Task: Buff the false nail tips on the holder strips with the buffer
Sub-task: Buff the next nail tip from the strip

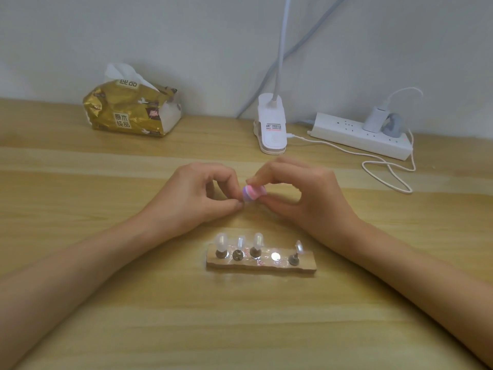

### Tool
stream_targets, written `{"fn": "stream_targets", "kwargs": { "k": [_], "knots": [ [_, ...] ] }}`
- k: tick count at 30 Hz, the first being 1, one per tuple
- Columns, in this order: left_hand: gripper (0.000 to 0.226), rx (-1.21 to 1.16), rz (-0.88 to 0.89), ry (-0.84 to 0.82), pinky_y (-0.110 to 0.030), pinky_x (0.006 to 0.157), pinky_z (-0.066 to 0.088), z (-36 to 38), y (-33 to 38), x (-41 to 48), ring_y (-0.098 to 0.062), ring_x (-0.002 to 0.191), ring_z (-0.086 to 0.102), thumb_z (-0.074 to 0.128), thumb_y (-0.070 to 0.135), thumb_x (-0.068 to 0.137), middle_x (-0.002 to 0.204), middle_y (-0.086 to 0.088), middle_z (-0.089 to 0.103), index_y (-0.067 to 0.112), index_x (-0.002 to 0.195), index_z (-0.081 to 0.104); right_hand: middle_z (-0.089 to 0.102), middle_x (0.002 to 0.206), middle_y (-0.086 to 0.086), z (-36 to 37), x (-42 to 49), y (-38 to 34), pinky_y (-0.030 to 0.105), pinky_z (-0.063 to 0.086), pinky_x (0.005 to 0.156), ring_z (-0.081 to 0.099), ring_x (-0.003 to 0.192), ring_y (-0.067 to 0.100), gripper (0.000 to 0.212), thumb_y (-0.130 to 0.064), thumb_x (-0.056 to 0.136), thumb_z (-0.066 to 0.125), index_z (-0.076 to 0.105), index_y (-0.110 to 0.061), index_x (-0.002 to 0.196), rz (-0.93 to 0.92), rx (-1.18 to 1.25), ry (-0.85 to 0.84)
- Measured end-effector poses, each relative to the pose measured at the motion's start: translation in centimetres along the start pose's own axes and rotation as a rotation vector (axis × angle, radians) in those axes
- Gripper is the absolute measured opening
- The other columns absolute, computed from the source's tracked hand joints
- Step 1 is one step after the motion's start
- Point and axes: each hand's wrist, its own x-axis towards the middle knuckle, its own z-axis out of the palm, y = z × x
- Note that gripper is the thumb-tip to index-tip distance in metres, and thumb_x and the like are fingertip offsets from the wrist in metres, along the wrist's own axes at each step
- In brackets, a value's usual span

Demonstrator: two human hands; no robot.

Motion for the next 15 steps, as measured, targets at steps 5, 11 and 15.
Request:
{"fn": "stream_targets", "kwargs": {
  "k": [5, 11, 15],
  "knots": [
    [0.019, -0.006, -0.003, 0.015, -0.018, 0.048, 0.029, 0.06, 0.15, 0.02, -0.004, 0.048, 0.037, 0.080, 0.031, 0.070, 0.058, 0.020, 0.056, 0.023, 0.064, 0.064, 0.069, 0.097, 0.002, -0.06, 0.07, 0.14, 0.033, 0.054, 0.079, 0.066, 0.089, 0.009, 0.014, 0.002, 0.084, 0.078, 0.075, -0.005, 0.095, -0.037, -0.036, -0.007],
    [0.023, 0.015, -0.013, 0.025, -0.009, 0.044, 0.025, 0.10, 0.08, -0.01, -0.001, 0.041, 0.036, 0.082, 0.007, 0.076, 0.049, 0.024, 0.052, 0.021, 0.067, 0.067, 0.068, 0.097, 0.005, -0.35, -0.05, 0.45, 0.033, 0.054, 0.077, 0.064, 0.085, 0.012, 0.019, 0.005, 0.084, 0.077, 0.077, -0.005, 0.100, -0.078, -0.059, 0.007],
    [0.022, -0.022, -0.027, 0.026, -0.011, 0.044, 0.026, 0.04, 0.24, 0.01, -0.002, 0.041, 0.036, 0.085, 0.019, 0.075, 0.049, 0.022, 0.052, 0.020, 0.065, 0.066, 0.069, 0.097, 0.007, -0.14, -0.03, 0.22, 0.028, 0.053, 0.078, 0.066, 0.085, 0.016, 0.022, 0.004, 0.084, 0.078, 0.078, -0.008, 0.103, -0.113, -0.047, -0.019]
  ]
}}
